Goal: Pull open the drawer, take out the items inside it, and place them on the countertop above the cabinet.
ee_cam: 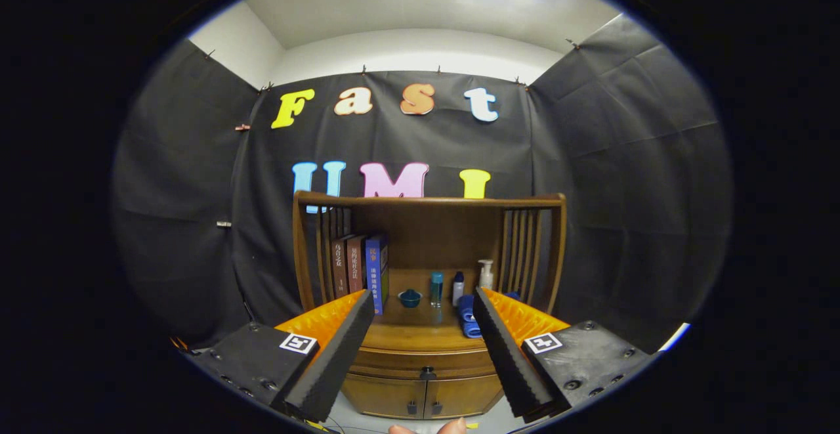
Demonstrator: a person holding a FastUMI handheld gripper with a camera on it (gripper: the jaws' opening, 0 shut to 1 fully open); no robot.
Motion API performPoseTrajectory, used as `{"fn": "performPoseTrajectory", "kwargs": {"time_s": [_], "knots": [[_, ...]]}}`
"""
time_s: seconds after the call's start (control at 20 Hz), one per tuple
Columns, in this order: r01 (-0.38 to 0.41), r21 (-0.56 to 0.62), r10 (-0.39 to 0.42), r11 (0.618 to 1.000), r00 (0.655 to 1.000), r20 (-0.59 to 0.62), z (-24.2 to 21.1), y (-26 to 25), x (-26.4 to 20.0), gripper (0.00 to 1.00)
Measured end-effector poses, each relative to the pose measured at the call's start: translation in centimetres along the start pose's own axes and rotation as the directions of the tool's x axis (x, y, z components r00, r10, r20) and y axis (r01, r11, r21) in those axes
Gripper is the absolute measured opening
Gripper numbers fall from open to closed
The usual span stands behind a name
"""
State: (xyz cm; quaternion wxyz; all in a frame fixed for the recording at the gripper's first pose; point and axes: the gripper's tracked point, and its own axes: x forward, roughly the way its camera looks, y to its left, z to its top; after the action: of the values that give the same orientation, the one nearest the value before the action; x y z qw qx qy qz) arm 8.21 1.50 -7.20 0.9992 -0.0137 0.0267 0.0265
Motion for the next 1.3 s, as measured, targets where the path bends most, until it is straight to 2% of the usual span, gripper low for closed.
{"fn": "performPoseTrajectory", "kwargs": {"time_s": [0.15, 0.45, 0.65, 0.8, 1.15, 1.2, 1.3], "knots": [[-0.013, -0.018, 0.013, 1.0, 1.0, -0.013, -4.0, 1.2, 4.0, 0.99], [0.018, -0.001, -0.018, 1.0, 0.995, -0.094, -14.4, 0.5, 7.8, 0.99], [0.039, -0.048, -0.046, 0.998, 0.988, -0.149, -21.7, -1.2, 9.6, 0.99], [0.027, -0.048, -0.036, 0.998, 0.979, -0.203, -26.6, -1.2, 10.5, 0.99], [0.053, -0.032, -0.061, 0.998, 0.944, -0.325, -34.3, -2.1, 12.5, 0.99], [0.049, -0.013, -0.051, 0.999, 0.938, -0.343, -35.0, -2.0, 13.2, 0.96], [0.04, 0.033, -0.026, 0.999, 0.936, -0.351, -35.1, -1.5, 13.3, 0.74]]}}
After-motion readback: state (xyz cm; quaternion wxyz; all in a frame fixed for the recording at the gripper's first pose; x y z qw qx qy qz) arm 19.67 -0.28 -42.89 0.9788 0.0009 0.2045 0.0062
